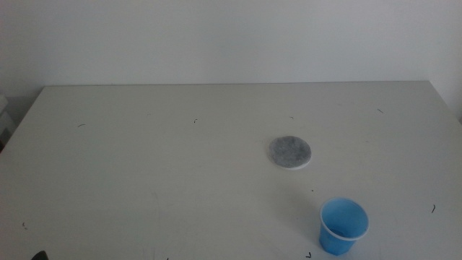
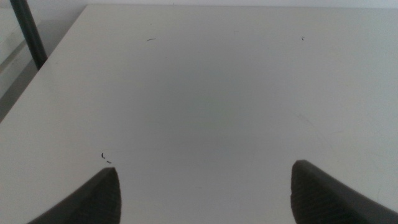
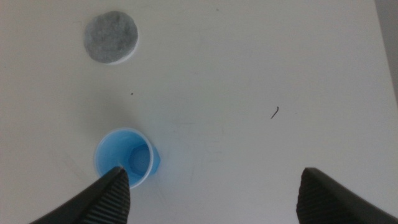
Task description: Place an empty cup on a cup mat.
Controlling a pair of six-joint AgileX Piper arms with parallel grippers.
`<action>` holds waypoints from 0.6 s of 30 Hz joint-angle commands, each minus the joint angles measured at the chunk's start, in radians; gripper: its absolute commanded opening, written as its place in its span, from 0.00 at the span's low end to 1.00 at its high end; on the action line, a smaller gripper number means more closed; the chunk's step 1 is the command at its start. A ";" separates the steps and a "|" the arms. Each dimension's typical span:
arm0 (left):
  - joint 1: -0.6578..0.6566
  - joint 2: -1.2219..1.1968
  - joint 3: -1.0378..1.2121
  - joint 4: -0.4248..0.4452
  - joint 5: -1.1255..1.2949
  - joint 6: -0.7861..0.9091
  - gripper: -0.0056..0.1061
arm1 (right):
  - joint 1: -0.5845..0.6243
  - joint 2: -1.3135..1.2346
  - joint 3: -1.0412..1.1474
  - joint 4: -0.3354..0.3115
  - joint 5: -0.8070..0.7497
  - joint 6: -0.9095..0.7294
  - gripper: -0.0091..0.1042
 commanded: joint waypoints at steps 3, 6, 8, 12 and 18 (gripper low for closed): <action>0.001 -0.003 -0.006 0.000 -0.067 -0.011 0.99 | 0.111 0.079 -0.086 -0.015 -0.008 0.056 0.83; 0.001 -0.003 -0.006 0.000 -0.067 -0.011 0.99 | 0.185 0.133 -0.105 -0.062 -0.008 0.109 0.83; 0.001 -0.003 -0.006 0.000 -0.067 -0.011 0.99 | 0.232 0.168 -0.106 -0.086 -0.010 0.139 0.83; 0.001 -0.003 -0.006 0.000 -0.067 -0.011 0.99 | 0.310 0.232 -0.103 -0.110 -0.009 0.144 0.83; 0.001 -0.003 -0.006 0.000 -0.067 -0.011 0.99 | 0.374 0.310 -0.092 -0.127 -0.013 0.155 0.83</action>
